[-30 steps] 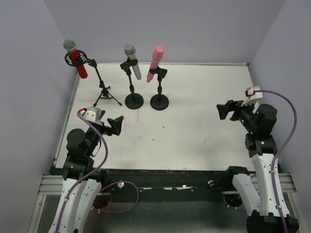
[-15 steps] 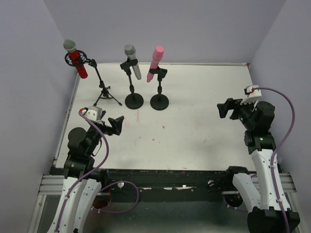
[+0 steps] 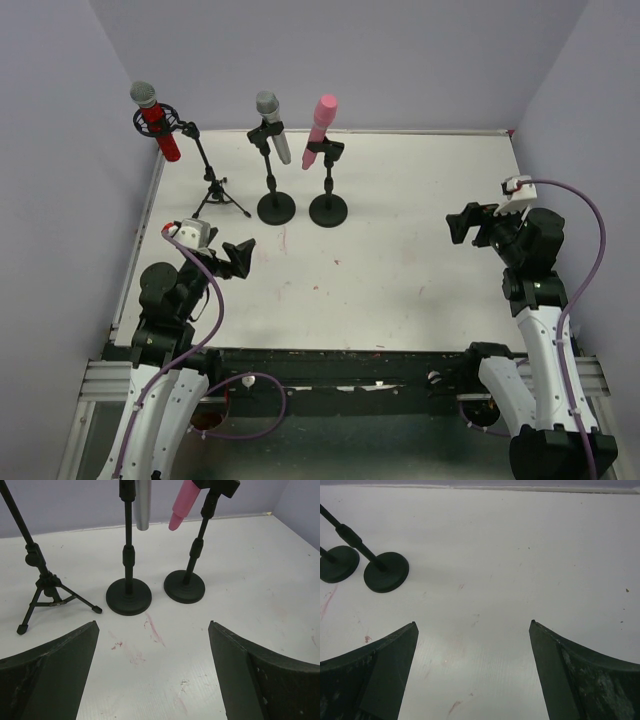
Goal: Attach the microphones to the stand
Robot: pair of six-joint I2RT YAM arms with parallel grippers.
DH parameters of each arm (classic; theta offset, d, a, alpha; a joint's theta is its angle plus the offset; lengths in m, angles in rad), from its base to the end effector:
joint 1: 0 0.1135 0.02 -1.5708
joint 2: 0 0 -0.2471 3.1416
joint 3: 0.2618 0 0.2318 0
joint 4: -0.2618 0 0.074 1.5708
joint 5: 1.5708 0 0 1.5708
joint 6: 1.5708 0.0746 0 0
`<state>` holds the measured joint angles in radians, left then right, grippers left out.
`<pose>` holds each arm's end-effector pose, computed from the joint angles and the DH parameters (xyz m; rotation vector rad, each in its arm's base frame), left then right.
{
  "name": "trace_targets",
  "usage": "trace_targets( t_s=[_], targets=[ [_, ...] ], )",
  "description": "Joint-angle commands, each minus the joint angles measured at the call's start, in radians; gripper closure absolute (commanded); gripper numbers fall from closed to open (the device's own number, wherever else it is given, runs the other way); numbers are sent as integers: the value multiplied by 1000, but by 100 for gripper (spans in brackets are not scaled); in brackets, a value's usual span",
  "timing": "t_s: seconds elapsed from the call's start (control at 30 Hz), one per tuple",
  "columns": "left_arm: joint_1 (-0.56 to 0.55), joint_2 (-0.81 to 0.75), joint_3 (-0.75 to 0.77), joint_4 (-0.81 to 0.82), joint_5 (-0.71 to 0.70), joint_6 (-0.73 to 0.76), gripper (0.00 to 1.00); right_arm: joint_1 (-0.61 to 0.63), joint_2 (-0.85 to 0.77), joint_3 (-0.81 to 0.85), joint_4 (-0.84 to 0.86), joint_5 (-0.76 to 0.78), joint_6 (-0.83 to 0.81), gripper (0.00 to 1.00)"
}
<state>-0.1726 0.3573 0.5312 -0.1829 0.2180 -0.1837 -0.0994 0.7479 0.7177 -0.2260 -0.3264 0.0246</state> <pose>0.1405 -0.0409 0.2964 0.1634 1.5892 -0.4500 0.2058 0.0035 0.2981 -0.1171 1.8162 0.2450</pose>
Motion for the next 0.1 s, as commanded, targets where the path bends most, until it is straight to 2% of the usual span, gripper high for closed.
trace_targets(
  t_s=[0.0, 0.07],
  targets=[
    [-4, -7, -5, 5, 3, 9, 1, -5, 2, 14, 1, -11, -14, 0],
    [-4, -14, -7, 2, -6, 10, 1, -3, 8, 22, -3, -19, 0, 0]
  ],
)
